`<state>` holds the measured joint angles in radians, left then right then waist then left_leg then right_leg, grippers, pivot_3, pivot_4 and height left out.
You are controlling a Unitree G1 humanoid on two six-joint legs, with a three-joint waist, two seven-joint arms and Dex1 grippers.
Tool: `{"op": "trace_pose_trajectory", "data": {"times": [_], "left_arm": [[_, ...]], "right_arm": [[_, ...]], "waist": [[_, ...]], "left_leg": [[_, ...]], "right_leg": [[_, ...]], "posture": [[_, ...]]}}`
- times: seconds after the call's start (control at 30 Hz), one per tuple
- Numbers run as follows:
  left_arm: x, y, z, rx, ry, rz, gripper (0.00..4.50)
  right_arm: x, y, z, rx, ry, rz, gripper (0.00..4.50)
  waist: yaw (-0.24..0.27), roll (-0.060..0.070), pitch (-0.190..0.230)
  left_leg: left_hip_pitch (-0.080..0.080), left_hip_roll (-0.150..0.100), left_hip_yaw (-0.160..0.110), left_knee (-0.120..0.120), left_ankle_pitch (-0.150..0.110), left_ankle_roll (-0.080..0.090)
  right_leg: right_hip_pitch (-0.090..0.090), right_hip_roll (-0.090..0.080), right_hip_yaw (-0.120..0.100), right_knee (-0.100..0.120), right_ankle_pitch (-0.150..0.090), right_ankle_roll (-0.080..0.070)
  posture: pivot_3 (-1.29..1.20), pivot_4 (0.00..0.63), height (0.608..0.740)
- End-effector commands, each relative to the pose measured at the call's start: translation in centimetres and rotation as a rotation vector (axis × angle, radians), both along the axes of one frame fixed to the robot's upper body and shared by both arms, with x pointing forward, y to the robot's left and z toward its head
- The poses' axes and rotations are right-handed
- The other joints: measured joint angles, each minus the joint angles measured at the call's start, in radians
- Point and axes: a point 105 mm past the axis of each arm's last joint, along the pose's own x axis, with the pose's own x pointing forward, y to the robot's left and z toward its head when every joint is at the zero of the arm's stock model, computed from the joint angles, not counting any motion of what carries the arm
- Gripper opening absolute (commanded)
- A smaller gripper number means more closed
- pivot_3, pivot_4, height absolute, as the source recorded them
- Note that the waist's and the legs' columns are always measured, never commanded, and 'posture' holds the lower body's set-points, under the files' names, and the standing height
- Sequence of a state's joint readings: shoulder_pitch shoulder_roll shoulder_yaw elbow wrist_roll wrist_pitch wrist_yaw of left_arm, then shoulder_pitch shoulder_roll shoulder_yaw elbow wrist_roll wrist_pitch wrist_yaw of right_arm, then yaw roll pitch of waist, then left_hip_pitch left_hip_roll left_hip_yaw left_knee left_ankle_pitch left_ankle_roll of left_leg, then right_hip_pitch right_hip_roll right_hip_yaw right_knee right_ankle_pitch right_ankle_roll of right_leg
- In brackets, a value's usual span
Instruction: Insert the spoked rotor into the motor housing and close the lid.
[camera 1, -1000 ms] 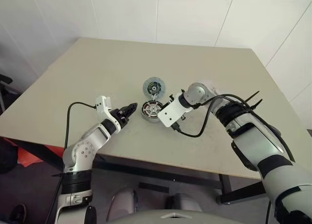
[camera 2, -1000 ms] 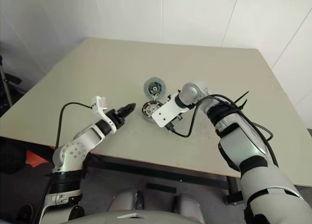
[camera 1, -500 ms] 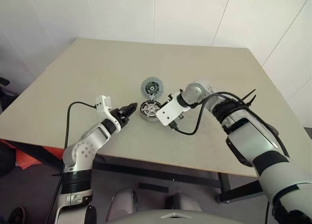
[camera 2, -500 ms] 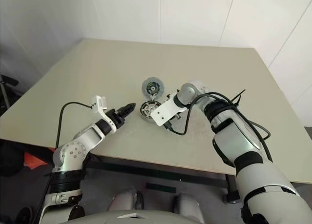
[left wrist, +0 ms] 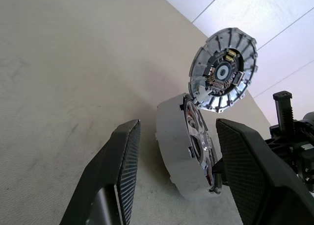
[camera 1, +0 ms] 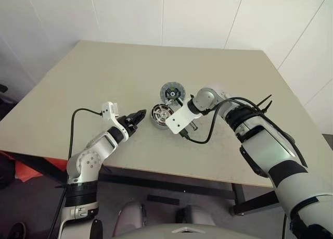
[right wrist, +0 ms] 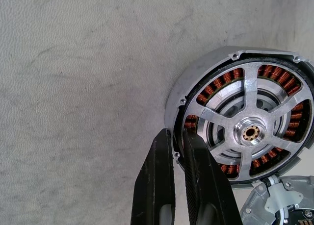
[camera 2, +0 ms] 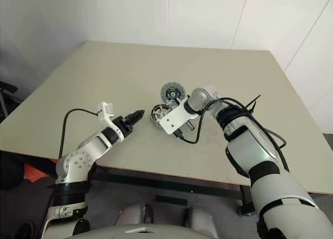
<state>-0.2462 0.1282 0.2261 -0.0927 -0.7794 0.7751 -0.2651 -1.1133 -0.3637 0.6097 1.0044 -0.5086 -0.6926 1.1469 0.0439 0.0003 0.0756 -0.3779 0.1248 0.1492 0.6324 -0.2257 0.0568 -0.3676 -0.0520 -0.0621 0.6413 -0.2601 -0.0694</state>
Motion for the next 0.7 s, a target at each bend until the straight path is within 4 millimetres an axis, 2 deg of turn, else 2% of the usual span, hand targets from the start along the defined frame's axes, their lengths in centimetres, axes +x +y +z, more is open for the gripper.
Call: {"op": "trace_pose_trajectory", "data": {"times": [0.03,0.17,0.27,0.37,0.47,0.7], "left_arm": [[0.2,-0.1,1.4,0.004,-0.056,-0.003,2.60],[0.2,-0.1,1.2,0.003,-0.052,0.000,2.60],[0.1,-0.2,1.0,-0.001,-0.047,0.003,2.60],[0.0,-0.3,0.9,-0.005,-0.042,0.007,2.60],[0.0,-0.4,0.7,-0.009,-0.039,0.009,2.60],[-0.2,-0.9,0.7,-0.009,-0.041,-0.003,2.60]], "right_arm": [[0.3,0.8,1.2,0.048,-0.025,0.007,0.04],[0.6,1.6,1.7,0.141,-0.025,-0.043,0.04],[0.1,2.8,2.5,0.276,0.125,-0.148,0.04],[-0.7,2.2,2.5,0.272,0.239,-0.241,0.04],[-1.5,1.9,3.1,0.286,0.369,-0.376,0.04],[-0.8,2.5,4.2,0.395,0.616,-0.838,0.04]], "waist": [[0.000,0.000,0.000],[-0.002,0.000,0.000],[-0.002,0.000,0.000],[0.001,0.000,0.000],[0.006,0.000,0.000],[0.020,0.001,0.001]], "left_leg": [[0.000,0.000,0.000,0.000,0.000,0.000],[0.000,0.000,0.000,0.000,0.000,0.000],[0.000,0.000,0.000,0.000,0.000,0.000],[-0.002,0.001,0.000,0.000,0.000,0.000],[-0.005,0.001,0.000,0.000,0.000,0.001],[-0.003,0.001,0.000,0.000,0.000,0.000]], "right_leg": [[0.000,0.000,0.000,0.000,0.000,0.000],[0.000,0.000,0.000,0.000,0.000,0.000],[0.000,0.000,0.000,0.000,0.000,0.000],[-0.002,0.000,0.000,0.000,0.000,0.000],[-0.004,0.000,0.000,0.000,0.000,0.000],[-0.003,0.000,-0.001,0.000,0.000,0.000]], "posture": [[0.00,0.000,0.740],[0.00,0.000,0.740],[0.00,0.000,0.740],[0.00,0.000,0.740],[0.00,0.000,0.740],[0.00,0.000,0.740]]}}
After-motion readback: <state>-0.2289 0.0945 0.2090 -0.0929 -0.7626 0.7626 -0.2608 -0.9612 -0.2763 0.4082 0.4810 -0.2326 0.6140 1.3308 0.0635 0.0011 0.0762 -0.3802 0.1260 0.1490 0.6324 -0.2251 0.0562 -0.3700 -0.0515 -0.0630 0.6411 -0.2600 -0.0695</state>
